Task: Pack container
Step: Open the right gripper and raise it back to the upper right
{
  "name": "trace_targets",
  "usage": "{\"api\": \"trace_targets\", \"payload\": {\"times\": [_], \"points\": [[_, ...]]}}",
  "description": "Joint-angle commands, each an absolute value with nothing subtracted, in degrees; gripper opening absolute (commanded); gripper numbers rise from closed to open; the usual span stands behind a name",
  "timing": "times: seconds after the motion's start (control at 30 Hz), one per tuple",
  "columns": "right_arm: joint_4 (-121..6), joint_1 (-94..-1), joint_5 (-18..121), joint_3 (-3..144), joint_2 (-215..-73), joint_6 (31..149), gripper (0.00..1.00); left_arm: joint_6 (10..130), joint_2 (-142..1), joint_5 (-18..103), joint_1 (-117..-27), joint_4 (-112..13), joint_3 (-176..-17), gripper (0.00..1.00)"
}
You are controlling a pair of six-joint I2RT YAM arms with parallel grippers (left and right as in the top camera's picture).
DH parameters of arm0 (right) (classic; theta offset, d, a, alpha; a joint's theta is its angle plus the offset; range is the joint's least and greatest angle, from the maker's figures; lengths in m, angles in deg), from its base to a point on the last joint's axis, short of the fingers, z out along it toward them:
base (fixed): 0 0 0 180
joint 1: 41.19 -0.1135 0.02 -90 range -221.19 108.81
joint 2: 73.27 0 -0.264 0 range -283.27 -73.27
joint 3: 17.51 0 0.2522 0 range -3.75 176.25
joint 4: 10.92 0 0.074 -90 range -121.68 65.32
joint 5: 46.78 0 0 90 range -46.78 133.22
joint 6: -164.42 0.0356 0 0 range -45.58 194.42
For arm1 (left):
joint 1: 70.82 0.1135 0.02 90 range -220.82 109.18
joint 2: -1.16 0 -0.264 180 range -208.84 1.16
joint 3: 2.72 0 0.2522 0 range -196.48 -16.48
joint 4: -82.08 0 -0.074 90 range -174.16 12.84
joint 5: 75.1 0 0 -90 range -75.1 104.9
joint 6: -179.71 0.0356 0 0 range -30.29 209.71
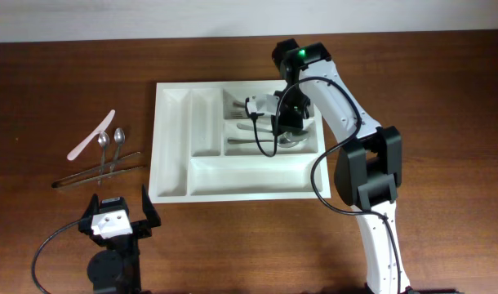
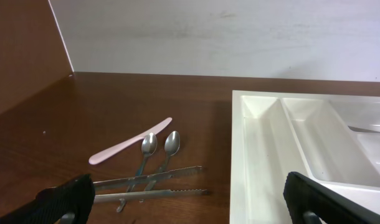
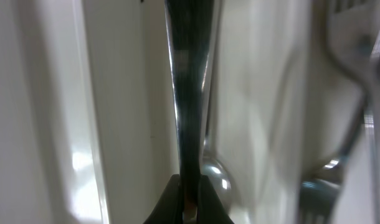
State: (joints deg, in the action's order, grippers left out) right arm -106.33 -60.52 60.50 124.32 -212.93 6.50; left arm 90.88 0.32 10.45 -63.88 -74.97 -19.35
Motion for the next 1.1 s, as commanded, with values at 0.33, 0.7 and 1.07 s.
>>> {"api": "trace_targets", "payload": {"times": [0.33, 0.7, 1.07], "points": [[-104.93, -60.67, 62.75, 123.82, -213.25, 5.89, 0.79, 91.95, 0.38, 11.08, -63.51, -75.12, -19.07, 0.99], [-103.99, -60.1, 61.76, 136.54, -213.1, 25.54, 0.99, 91.95, 0.38, 11.08, -63.51, -75.1, -19.07, 0.99], [-96.4, -47.99, 48.26, 147.66, -213.12, 60.75, 0.99, 91.95, 0.38, 11.08, -63.51, -75.1, -19.07, 0.99]]}}
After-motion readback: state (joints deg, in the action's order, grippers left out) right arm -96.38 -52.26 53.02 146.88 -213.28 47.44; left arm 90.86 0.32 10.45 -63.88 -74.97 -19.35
